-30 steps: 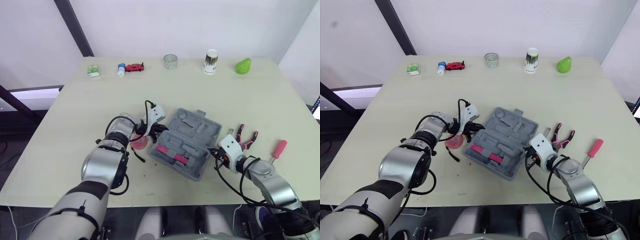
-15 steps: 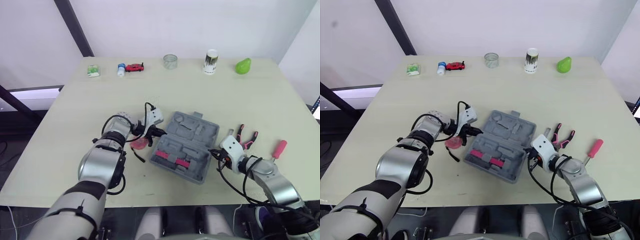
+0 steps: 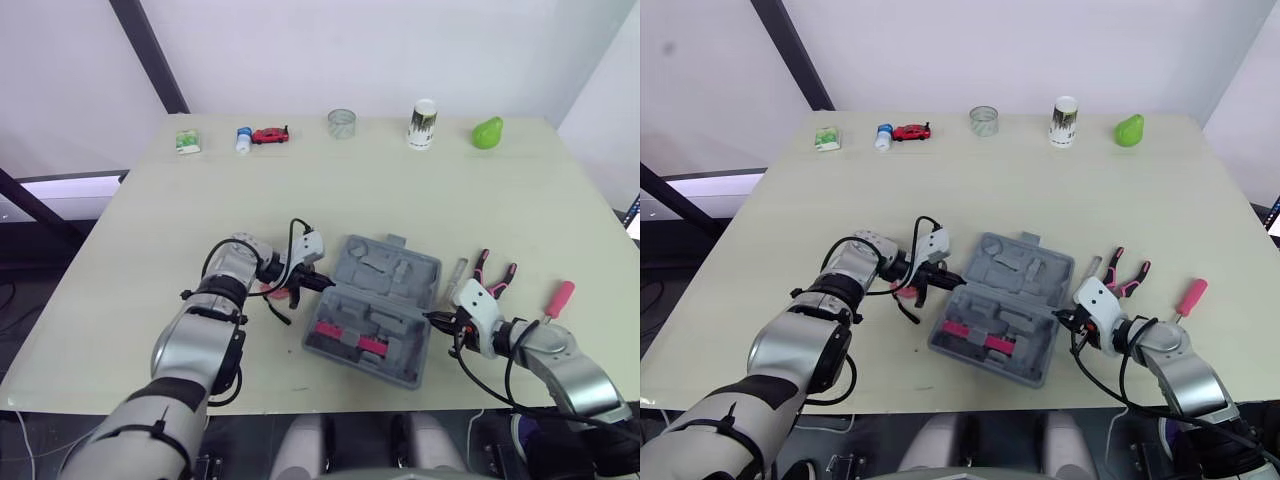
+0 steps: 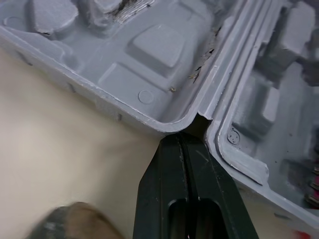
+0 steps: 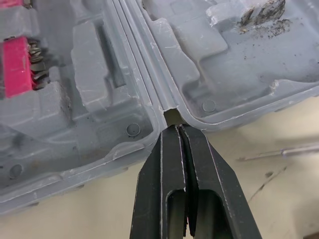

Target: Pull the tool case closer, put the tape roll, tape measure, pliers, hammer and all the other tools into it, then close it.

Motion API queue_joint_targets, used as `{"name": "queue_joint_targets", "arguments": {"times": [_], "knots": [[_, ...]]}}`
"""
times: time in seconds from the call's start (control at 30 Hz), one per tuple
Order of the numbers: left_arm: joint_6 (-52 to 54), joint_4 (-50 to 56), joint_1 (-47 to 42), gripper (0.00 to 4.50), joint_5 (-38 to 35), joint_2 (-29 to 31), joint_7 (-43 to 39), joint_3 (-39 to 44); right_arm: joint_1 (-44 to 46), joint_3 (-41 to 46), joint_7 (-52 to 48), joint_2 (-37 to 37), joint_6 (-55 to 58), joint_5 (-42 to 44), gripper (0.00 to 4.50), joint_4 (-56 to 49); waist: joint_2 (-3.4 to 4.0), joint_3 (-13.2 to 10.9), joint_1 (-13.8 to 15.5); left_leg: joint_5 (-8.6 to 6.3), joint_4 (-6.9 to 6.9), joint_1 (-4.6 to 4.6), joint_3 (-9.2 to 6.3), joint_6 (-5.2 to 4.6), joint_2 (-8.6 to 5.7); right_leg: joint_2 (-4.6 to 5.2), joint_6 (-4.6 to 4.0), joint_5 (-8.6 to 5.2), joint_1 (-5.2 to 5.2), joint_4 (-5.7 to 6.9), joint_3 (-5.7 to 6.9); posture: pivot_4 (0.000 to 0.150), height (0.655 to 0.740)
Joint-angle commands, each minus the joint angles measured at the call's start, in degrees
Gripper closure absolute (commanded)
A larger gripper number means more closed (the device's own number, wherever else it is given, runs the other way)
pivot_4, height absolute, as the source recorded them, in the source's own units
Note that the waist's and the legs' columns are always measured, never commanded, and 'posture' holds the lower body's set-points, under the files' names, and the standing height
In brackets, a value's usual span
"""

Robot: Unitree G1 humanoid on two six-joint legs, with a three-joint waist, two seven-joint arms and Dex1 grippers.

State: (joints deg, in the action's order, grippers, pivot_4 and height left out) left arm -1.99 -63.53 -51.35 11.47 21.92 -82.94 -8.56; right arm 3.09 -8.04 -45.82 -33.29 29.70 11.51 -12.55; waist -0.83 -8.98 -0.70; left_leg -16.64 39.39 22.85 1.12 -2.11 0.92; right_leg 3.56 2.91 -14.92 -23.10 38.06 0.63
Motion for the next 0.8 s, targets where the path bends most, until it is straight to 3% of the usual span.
{"name": "queue_joint_targets", "arguments": {"times": [0.03,0.4,0.8], "knots": [[5.2,7.04,4.19,4.5,-1.9,-0.5,-4.22,-2.09,0.04,1.14,-2.09,-0.26,-0.92,2.88,4.45,-3.07,0.0,0.0,-0.06,0.0,0.0,0.0,0.0,0.0,0.01,0.0,0.0,0.0,0.0,0.0,0.0,0.15,0.74],[31.97,47.27,24.52,4.5,-10.52,6.02,-3.86,-3.82,-2.81,1.12,-3.84,-1.37,-2.53,3.27,4.45,-4.01,0.03,0.02,-0.01,0.0,0.0,-0.06,0.05,0.0,0.27,-0.01,-0.01,0.0,0.01,0.03,-0.08,0.15,0.74],[39.92,59.07,32.8,4.5,-16.59,10.7,4.11,-2.3,-3.48,0.75,-4.62,-1.53,-2.31,3.63,4.45,-4.69,0.04,0.02,0.11,0.0,0.02,-0.09,0.03,0.0,0.29,-0.02,-0.01,0.0,0.01,0.08,-0.08,0.15,0.74]]}}
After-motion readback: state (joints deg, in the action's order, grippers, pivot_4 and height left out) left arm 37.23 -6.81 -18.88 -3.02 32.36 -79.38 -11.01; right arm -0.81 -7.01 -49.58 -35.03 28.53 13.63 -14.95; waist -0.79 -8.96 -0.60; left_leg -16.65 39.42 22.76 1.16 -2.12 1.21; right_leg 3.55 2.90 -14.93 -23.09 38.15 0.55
